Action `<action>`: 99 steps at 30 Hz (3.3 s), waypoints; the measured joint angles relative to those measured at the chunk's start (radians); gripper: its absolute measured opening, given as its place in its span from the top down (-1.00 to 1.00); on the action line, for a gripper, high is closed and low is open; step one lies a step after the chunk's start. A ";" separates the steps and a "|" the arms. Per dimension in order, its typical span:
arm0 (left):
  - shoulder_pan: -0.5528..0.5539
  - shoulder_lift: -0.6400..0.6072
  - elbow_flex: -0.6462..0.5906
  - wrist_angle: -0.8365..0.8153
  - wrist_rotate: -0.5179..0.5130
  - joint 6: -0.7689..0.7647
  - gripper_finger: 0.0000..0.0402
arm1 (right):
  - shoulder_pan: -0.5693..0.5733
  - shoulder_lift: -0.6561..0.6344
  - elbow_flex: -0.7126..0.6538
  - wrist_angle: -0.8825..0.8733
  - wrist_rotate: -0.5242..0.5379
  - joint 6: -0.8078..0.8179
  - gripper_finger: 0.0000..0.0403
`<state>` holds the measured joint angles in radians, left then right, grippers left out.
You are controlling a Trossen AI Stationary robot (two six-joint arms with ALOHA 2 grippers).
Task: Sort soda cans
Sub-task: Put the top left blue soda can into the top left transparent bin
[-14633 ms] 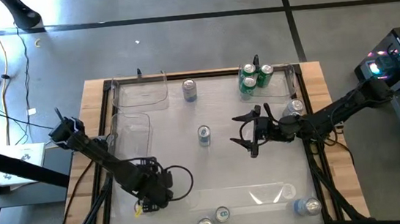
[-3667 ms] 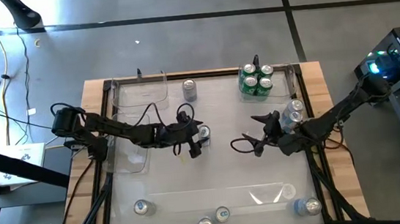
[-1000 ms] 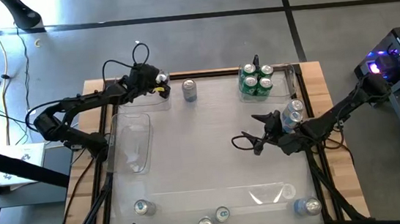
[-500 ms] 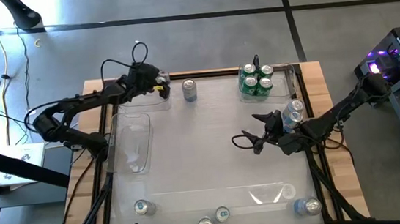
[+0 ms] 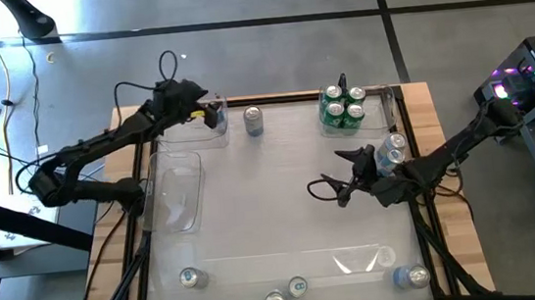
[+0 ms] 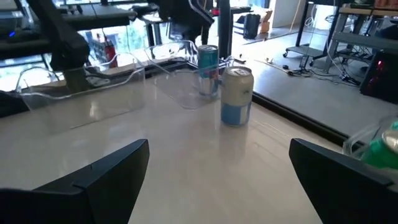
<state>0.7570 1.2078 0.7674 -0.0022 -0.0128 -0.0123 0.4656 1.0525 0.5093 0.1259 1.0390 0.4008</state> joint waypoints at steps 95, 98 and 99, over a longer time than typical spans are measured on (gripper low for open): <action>-1.040 -0.239 -0.001 -0.098 -0.628 -0.117 -0.54 | 0.113 0.790 0.446 0.417 -0.986 -0.387 -0.91; -1.040 -0.239 -0.001 -0.098 -0.628 -0.118 -0.54 | 0.113 0.790 0.446 0.430 -0.986 -0.403 -0.91; -1.040 -0.239 -0.001 -0.098 -0.628 -0.123 -0.54 | 0.113 0.790 0.446 0.431 -0.986 -0.406 -0.91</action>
<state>-0.2829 0.9684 0.7662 -0.1005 -0.6411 -0.1350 0.5785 1.8420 0.9550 0.5571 0.0528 -0.0051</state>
